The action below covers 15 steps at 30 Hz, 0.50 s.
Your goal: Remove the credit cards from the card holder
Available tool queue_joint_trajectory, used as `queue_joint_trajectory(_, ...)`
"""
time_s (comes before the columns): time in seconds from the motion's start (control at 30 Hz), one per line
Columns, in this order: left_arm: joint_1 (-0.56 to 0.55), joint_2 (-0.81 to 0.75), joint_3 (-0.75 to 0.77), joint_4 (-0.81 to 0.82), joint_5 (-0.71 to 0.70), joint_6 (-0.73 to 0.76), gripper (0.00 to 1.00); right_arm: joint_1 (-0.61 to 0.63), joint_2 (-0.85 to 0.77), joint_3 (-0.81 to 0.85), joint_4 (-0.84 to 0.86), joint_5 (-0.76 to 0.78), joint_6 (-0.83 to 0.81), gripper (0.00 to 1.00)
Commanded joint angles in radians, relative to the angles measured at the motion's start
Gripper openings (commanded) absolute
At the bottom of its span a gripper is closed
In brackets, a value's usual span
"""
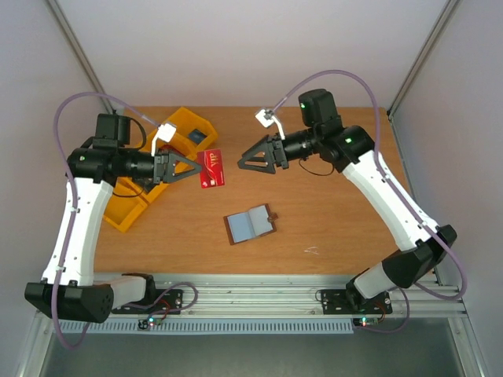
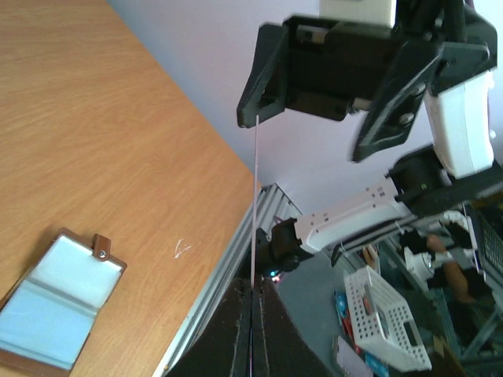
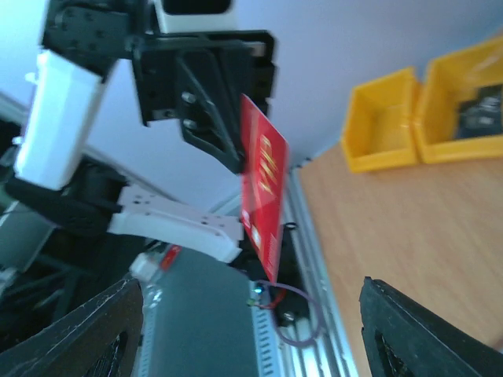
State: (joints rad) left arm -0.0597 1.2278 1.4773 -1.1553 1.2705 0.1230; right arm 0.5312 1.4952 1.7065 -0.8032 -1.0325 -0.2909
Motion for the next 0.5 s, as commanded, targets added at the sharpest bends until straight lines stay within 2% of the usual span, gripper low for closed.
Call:
queue_joint_trajectory(0.0, -0.013, -0.018, 0.012, -0.048, 0.058, 0.102, 0.0, 0.069, 0.073, 0.04, 0.135, -0.178, 0.066, 0.76)
queue_joint_trajectory(0.1, -0.018, -0.021, 0.007, -0.043, 0.064, 0.093, 0.0, 0.096, 0.098, 0.053, 0.163, -0.149, 0.093, 0.73)
queue_joint_trajectory(0.17, -0.02, -0.022, 0.008, -0.044, 0.07, 0.094, 0.0, 0.101, 0.114, 0.06, 0.172, -0.14, 0.113, 0.66)
queue_joint_trajectory(0.43, -0.028, -0.019, -0.001, -0.017, 0.011, 0.056, 0.0, 0.121, 0.17, 0.062, 0.299, -0.195, 0.271, 0.04)
queue_joint_trajectory(0.47, -0.028, -0.019, 0.001, -0.009, -0.005, 0.047, 0.0, 0.121, 0.175, 0.063, 0.3, -0.195, 0.285, 0.02)
